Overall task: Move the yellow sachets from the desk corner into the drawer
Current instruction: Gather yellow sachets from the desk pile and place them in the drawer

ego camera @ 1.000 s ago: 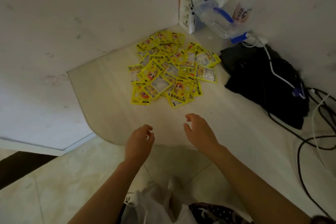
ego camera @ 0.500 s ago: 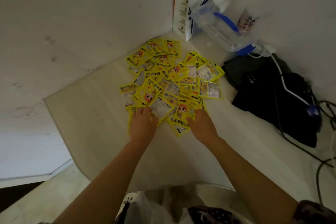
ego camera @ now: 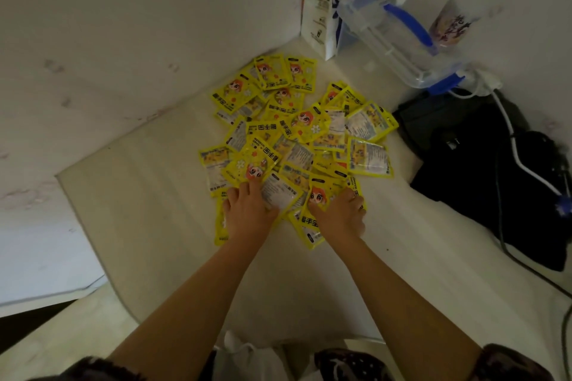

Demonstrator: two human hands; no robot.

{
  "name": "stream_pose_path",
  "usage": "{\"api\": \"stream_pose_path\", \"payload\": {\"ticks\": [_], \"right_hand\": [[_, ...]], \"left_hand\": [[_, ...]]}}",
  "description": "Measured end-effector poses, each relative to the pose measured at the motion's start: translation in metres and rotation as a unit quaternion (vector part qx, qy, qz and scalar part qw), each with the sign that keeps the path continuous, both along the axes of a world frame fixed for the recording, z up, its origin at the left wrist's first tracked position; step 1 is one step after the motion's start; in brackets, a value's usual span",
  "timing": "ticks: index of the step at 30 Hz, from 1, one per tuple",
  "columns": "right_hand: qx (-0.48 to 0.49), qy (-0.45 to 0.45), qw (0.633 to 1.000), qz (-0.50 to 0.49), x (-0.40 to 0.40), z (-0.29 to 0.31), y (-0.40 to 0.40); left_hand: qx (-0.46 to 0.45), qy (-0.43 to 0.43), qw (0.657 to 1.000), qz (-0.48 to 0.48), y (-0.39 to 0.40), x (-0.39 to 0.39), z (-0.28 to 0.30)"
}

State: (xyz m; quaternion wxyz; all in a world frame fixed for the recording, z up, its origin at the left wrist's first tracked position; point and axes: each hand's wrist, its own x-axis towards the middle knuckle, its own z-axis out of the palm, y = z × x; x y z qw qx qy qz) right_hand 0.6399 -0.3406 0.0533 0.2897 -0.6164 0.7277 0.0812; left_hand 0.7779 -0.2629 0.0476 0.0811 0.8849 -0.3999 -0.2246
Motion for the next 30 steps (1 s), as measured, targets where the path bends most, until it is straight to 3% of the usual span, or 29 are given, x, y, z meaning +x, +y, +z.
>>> {"api": "stream_pose_path", "payload": {"ticks": [10,14,21,25,30], "right_hand": [[0.029,-0.073,0.995,-0.055,-0.012,0.008,-0.02],[0.0,-0.126,0.991,-0.042,-0.027,0.015,-0.021],[0.019,-0.205,0.971,0.122,-0.047,0.033,-0.021],[0.046,-0.124,0.938,0.321,-0.052,0.037,-0.022],[0.074,-0.013,0.878,0.472,-0.048,0.034,-0.026]], "left_hand": [[-0.046,0.047,0.998,0.004,-0.001,0.002,0.008],[-0.054,0.111,0.99,0.069,0.01,0.012,0.012],[-0.081,0.149,0.967,0.19,0.049,0.029,0.017],[-0.078,0.175,0.943,0.27,0.068,0.029,0.011],[-0.087,0.196,0.93,0.3,0.07,0.021,0.005]]}}
